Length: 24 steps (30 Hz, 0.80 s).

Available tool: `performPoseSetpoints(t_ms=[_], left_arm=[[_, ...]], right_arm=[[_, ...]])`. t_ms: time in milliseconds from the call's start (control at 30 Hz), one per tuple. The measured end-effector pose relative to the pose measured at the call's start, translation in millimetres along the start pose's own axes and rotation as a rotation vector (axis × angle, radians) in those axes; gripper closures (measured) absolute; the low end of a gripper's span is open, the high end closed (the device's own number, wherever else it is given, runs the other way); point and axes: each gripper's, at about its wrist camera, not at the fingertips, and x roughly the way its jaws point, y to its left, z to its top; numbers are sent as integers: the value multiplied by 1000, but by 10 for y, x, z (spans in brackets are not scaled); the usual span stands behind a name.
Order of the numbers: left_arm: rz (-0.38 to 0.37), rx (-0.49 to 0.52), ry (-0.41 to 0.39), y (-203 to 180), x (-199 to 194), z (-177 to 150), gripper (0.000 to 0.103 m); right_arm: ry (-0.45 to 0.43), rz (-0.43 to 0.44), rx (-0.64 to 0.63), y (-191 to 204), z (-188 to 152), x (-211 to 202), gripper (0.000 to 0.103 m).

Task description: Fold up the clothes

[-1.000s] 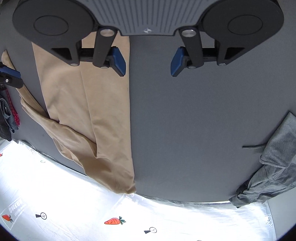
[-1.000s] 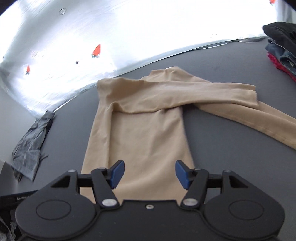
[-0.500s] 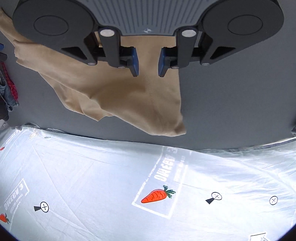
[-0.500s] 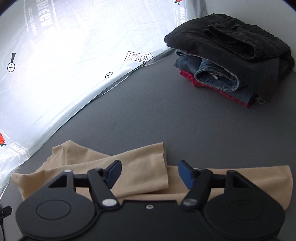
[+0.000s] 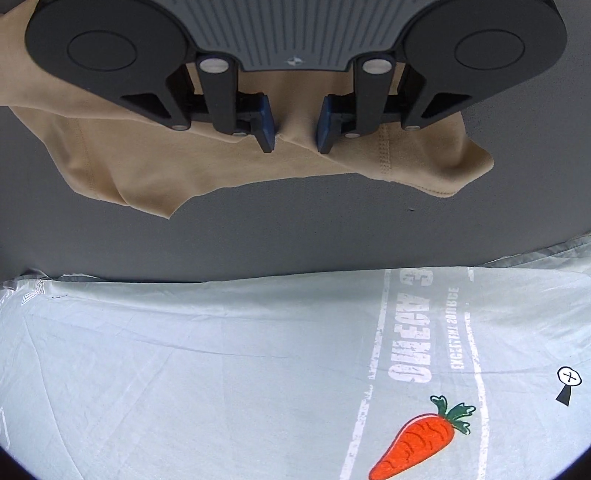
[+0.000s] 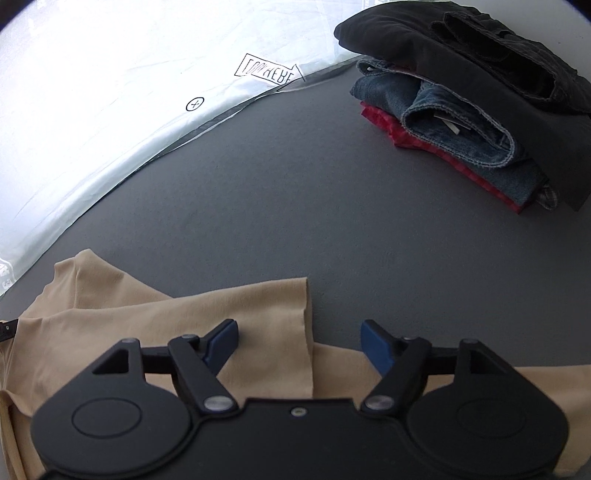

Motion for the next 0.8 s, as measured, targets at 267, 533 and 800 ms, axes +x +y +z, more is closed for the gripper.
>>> performPoseSetpoints(t_ms=[267,533,800], left_arm=[[103,-102,-62,161,-715,69,63],[104,-285,-151,555,-2263,-765,56],[142,-397,-151,618,-3104,-1734,56]], right_arm=[[-55,67,-84,209,171,-171,101],[-162,193,-180,589,311,-631,101],[-233,568,-449,1624,-367,-1725,101]])
